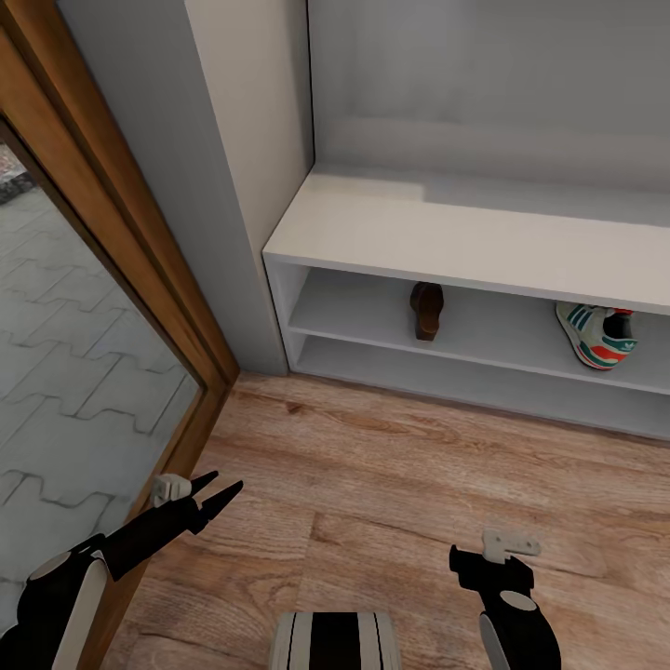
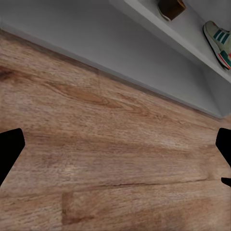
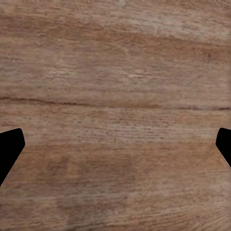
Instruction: Pick up the two gym shoes and the two sandals from the corridor floor and place them onto the hallstand (shoe rack) in the corridor, making sure they are on the rack and not on the floor. Arrange them so the two gym shoes are next to each other and the two sandals are next to each other.
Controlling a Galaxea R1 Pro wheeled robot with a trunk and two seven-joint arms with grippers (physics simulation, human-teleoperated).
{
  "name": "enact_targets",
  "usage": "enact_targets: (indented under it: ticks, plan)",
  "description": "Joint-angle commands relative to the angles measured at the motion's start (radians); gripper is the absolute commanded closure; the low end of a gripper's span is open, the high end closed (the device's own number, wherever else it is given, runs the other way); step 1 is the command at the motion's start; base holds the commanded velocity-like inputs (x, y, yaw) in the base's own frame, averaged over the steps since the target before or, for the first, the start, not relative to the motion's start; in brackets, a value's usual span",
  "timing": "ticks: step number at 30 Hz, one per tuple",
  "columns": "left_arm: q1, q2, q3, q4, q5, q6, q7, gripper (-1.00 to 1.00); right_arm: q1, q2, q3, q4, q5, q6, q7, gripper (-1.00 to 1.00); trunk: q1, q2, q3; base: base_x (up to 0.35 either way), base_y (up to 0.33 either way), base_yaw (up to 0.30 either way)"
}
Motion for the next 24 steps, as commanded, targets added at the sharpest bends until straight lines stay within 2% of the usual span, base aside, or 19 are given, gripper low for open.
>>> enact_targets:
  ticks: [1, 5, 14, 24]
  plan:
    - [0.0, 0.0, 0.0, 0.0, 0.006, 0.009, -0.002, -1.0, 0.0, 0.0, 0.002, -0.001, -0.005, 0.004, -0.008, -1.0, 0.0, 0.0, -0.001, 0.0, 0.0, 0.0]
    - [0.0, 0.0, 0.0, 0.0, 0.006, 0.009, -0.002, -1.0, 0.0, 0.0, 0.002, -0.002, -0.006, 0.003, -0.008, -1.0, 0.0, 0.0, -0.001, -0.054, 0.0, 0.0]
    - [0.0, 0.0, 0.0, 0.0, 0.005, 0.008, -0.002, -1.0, 0.0, 0.0, 0.002, -0.003, -0.004, 0.002, -0.011, -1.0, 0.0, 0.0, -0.001, -0.219, 0.0, 0.0]
    - [0.001, 0.0, -0.001, 0.0, 0.006, 0.008, -0.002, -1.0, 0.0, 0.0, 0.002, -0.004, 0.0, 0.002, -0.013, -1.0, 0.0, 0.0, -0.001, -0.032, 0.0, 0.0]
